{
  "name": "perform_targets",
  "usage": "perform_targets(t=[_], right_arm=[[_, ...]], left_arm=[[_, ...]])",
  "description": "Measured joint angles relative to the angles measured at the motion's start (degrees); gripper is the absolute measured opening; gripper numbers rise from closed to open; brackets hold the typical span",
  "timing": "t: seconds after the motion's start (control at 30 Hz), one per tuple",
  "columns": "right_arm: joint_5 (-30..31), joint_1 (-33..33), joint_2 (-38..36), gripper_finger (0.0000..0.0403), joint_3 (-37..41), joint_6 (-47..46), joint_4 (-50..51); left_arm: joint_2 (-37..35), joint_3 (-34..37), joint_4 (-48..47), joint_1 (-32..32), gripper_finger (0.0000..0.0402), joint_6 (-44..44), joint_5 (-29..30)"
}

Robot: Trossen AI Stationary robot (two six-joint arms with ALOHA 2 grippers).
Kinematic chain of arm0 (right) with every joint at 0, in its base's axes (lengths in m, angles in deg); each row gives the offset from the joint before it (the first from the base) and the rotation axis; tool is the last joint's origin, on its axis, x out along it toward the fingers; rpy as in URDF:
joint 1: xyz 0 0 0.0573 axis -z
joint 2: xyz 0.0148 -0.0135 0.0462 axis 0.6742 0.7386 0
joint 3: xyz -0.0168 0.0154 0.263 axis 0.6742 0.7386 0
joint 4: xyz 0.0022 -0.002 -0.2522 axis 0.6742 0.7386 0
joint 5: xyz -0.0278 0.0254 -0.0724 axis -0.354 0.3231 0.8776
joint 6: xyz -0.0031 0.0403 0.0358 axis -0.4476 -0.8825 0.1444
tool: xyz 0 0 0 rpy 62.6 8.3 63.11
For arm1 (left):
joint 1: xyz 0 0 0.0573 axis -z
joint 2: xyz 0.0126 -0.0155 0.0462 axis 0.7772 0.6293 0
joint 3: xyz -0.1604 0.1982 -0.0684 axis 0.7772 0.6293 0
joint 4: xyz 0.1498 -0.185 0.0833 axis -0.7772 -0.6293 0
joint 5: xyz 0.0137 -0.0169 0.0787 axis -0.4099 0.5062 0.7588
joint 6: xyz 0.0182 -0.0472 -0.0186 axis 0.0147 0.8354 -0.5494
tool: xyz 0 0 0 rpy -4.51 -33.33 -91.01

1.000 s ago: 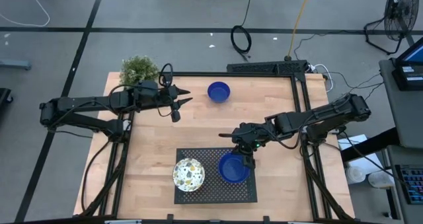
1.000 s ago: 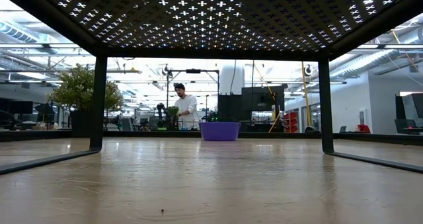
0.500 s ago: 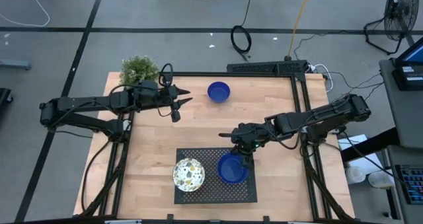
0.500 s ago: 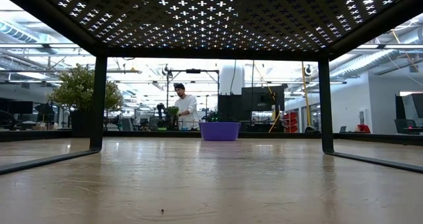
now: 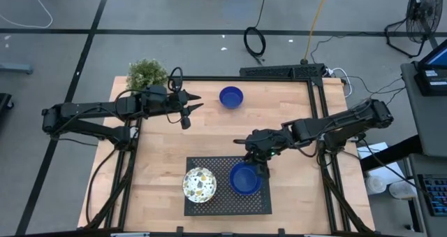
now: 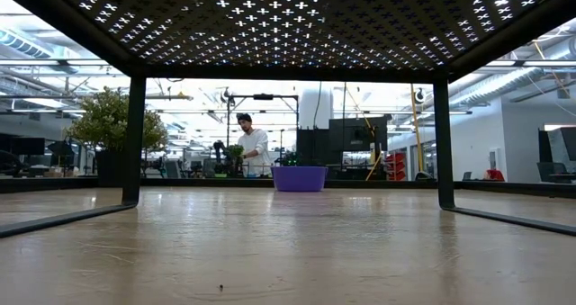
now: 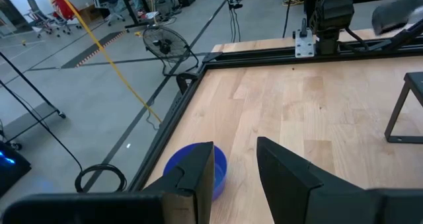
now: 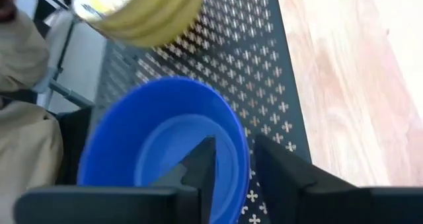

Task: Pick & Place Mini bowls
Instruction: Stack the blue bowl on the blue bowl on the shelf

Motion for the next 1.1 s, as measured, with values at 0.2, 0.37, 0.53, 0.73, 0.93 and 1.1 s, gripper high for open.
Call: perform_targets(t=[0.2, 0.37, 0.53, 0.73, 0.93, 1.1], right_arm=[[0.77, 0.02, -5.55, 0.0129, -0.09, 1.35, -0.06], [6.93, 0.02, -11.52, 0.0136, -0.11, 8.33, 1.98], [15.47, 0.02, -17.43, 0.0133, 7.92, 19.09, -6.83], [17.45, 1.41, -22.16, 0.0136, 28.38, 32.83, -37.26], [30.14, 5.19, -30.91, 0.0136, 38.93, 37.06, -45.32], [30.03, 8.99, -38.03, 0.0137, 44.35, 35.42, -45.82]], left_arm=[[0.0, 0.0, 0.05, 0.0, 0.012, 0.0, -0.02], [0.02, 0.0, 0.35, -0.02, 0.012, 0.0, -0.02], [0.02, 0.0, 2.66, 0.0, 0.012, -0.3, 0.0], [0.02, 0.0, 5.98, 0.07, 0.012, 3.32, 0.01], [0.02, 0.0, 7.06, 0.09, 0.012, 9.22, 0.15], [0.1, -0.2, 7.71, -0.2, 0.012, 14.5, 2.15]])
